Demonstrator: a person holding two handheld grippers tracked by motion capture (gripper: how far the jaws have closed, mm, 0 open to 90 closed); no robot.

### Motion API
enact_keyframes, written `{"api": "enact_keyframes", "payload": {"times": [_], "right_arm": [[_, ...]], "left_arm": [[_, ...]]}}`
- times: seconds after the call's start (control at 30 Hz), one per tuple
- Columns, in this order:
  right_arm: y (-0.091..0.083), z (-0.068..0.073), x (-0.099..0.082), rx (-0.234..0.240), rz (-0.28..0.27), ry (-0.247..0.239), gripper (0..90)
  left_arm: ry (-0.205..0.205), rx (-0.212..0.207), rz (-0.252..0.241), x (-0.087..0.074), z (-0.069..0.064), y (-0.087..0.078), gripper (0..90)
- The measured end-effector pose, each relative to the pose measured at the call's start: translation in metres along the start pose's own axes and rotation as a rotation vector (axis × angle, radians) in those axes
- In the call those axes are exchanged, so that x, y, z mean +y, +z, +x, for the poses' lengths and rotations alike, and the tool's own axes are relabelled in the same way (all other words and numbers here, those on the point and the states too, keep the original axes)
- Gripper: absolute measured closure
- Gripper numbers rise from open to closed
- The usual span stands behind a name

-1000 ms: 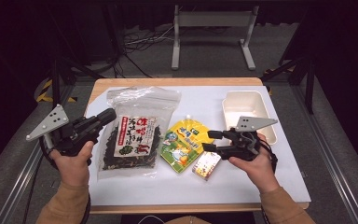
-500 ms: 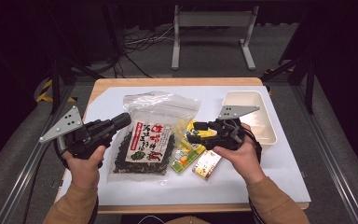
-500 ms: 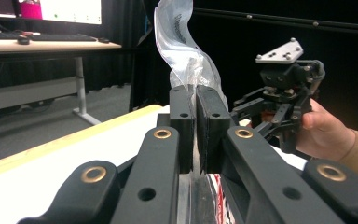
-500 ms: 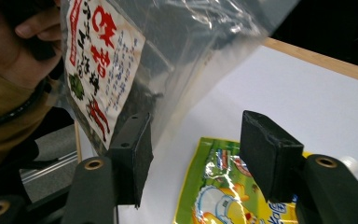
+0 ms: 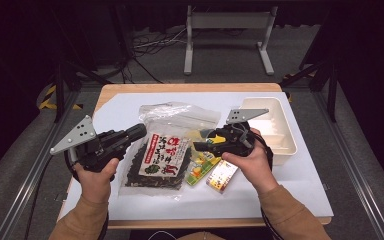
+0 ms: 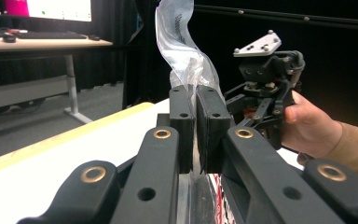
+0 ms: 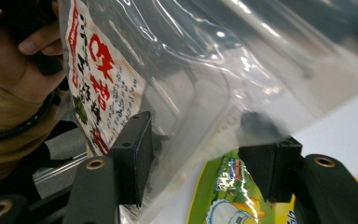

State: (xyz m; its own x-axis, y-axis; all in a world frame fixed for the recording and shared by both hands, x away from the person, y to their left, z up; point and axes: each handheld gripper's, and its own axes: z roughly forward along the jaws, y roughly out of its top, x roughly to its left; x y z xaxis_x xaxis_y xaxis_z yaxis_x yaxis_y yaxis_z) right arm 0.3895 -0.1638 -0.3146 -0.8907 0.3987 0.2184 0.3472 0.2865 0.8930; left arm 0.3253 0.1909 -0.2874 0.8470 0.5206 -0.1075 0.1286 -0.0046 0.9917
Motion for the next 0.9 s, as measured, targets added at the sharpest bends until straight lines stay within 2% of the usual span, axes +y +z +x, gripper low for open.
{"api": "enact_keyframes", "payload": {"times": [0.23, 0.27, 0.3, 0.37, 0.5, 0.63, 0.9], "right_arm": [[0.000, 0.000, 0.002, 0.051, 0.016, 0.015, 61.6], [0.000, 0.000, 0.002, 0.051, 0.016, 0.015, 61.6], [-0.004, 0.000, 0.004, 0.064, 0.005, 0.012, 69.8], [-0.006, 0.000, 0.005, 0.063, 0.001, 0.010, 72.2], [-0.013, 0.005, 0.011, 0.071, -0.004, -0.031, 82.0], [-0.017, 0.012, 0.015, 0.063, -0.007, -0.062, 83.8], [-0.025, 0.019, 0.023, 0.016, -0.011, -0.053, 85.9]], "left_arm": [[-0.001, -0.007, -0.015, -0.001, 0.001, -0.001, 86.1], [-0.001, -0.007, -0.015, -0.001, 0.001, -0.001, 86.1], [-0.004, -0.005, -0.015, -0.001, 0.002, -0.002, 86.0], [-0.008, -0.006, -0.016, -0.001, 0.003, -0.002, 86.0], [-0.020, -0.004, -0.023, -0.002, 0.005, -0.003, 85.6], [-0.024, -0.013, -0.029, -0.001, 0.005, -0.005, 85.2], [0.004, -0.006, -0.038, 0.001, 0.002, -0.007, 83.0]]}}
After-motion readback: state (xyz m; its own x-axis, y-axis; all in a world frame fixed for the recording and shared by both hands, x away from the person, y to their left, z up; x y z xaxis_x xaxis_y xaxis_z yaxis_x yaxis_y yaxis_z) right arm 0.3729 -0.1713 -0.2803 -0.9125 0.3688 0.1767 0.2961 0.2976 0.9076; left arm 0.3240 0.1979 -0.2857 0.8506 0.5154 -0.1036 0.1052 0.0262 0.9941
